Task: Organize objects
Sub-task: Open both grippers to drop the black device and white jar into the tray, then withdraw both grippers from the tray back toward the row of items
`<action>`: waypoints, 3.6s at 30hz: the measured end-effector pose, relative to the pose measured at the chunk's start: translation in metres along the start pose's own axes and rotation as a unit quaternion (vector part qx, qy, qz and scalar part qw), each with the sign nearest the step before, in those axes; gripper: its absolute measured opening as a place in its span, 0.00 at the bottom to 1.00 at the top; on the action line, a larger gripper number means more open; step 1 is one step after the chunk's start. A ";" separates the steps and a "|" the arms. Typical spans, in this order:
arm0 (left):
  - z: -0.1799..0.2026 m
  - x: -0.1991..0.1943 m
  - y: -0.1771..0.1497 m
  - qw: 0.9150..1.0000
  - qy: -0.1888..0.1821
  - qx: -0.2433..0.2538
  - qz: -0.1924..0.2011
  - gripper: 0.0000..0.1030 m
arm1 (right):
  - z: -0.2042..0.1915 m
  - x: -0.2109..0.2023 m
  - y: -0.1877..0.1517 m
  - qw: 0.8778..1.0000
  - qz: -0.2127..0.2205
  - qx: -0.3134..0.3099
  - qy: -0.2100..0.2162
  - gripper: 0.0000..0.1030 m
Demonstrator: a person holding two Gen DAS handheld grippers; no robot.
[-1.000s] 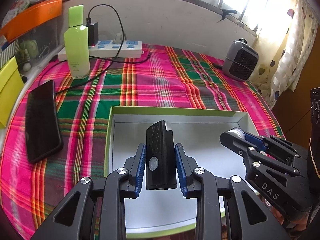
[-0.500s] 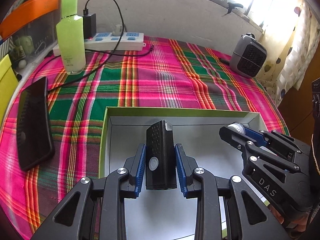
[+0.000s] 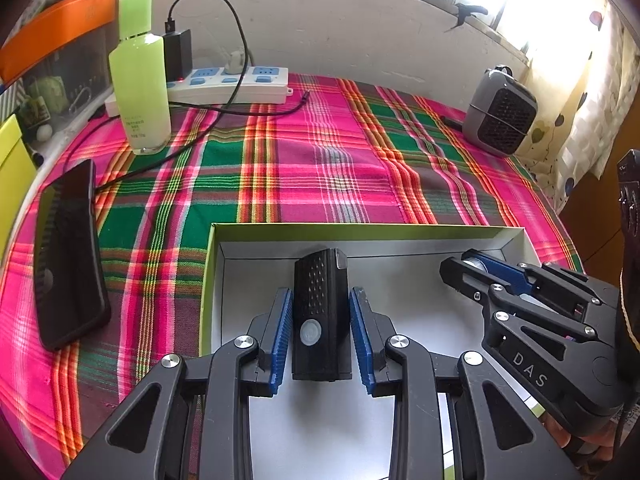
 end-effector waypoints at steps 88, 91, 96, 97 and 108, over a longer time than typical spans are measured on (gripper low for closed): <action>-0.039 -0.105 -0.124 0.997 0.021 -0.009 0.077 0.44 | -0.052 -0.117 -0.129 0.995 0.099 -0.023 0.023 0.44; -0.040 -0.102 -0.126 0.997 0.018 -0.011 0.073 0.44 | -0.061 -0.114 -0.131 0.994 0.094 -0.036 0.031 0.44; -0.044 -0.098 -0.125 0.997 0.016 -0.018 0.071 0.44 | -0.068 -0.108 -0.132 0.994 0.085 -0.040 0.047 0.44; -0.045 -0.097 -0.124 0.997 0.016 -0.020 0.072 0.44 | -0.069 -0.108 -0.132 0.995 0.083 -0.040 0.049 0.44; -0.057 -0.091 -0.121 0.997 0.008 -0.042 0.068 0.44 | -0.076 -0.102 -0.131 0.993 0.077 -0.038 0.080 0.44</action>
Point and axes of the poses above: each gripper's, at about its wrist camera, not at the fingertips, and x roughly the way its jaws point, z to its right, y to its top, the point moved 6 cm from there along x, roughly the way its jaws point, and after that the axes turned 6 degrees about -x, right-handed, at the moved point
